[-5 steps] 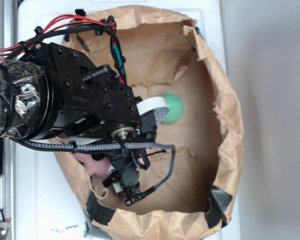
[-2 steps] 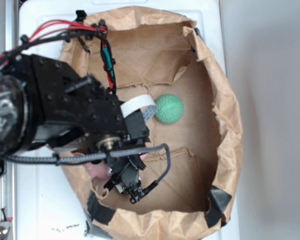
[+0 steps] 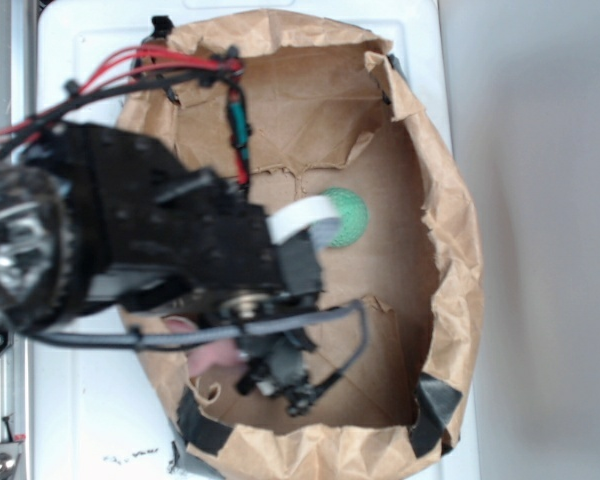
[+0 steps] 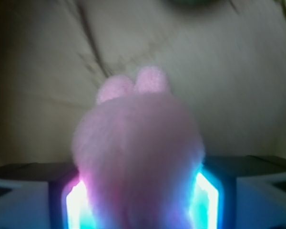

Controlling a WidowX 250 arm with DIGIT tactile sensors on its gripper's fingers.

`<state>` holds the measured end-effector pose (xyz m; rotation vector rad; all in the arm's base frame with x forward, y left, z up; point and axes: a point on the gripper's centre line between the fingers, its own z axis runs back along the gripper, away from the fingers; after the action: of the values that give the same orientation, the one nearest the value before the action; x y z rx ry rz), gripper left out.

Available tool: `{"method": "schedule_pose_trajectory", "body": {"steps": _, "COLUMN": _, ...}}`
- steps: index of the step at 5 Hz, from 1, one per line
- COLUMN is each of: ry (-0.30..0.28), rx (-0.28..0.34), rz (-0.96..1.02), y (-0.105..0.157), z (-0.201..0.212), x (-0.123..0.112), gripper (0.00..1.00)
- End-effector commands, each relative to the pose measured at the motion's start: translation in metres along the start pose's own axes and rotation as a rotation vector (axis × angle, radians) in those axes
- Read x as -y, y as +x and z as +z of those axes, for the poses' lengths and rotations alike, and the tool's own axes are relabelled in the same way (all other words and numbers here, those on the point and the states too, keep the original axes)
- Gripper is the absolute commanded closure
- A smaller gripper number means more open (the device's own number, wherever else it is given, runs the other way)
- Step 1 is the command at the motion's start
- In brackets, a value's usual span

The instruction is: Grab the pink bunny.

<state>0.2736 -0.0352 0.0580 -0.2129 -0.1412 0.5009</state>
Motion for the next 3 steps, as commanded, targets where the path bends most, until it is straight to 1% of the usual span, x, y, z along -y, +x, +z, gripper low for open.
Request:
{"method": "schedule_pose_trajectory", "body": {"steps": 1, "ry": -0.034, "rx": -0.035, "rz": -0.161, "y": 0.055, "z": 0.2, "x": 0.077, "gripper": 1.0}}
{"method": "schedule_pose_trajectory", "body": {"steps": 2, "ry": -0.057, "rx": -0.03, "rz": -0.177, "y": 0.046, "z": 0.208, "x": 0.074, "gripper": 1.0}}
{"method": "schedule_pose_trajectory", "body": {"steps": 3, "ry": -0.099, "rx": -0.025, "rz": -0.212, "y": 0.032, "z": 0.217, "x": 0.055, "gripper": 1.0}}
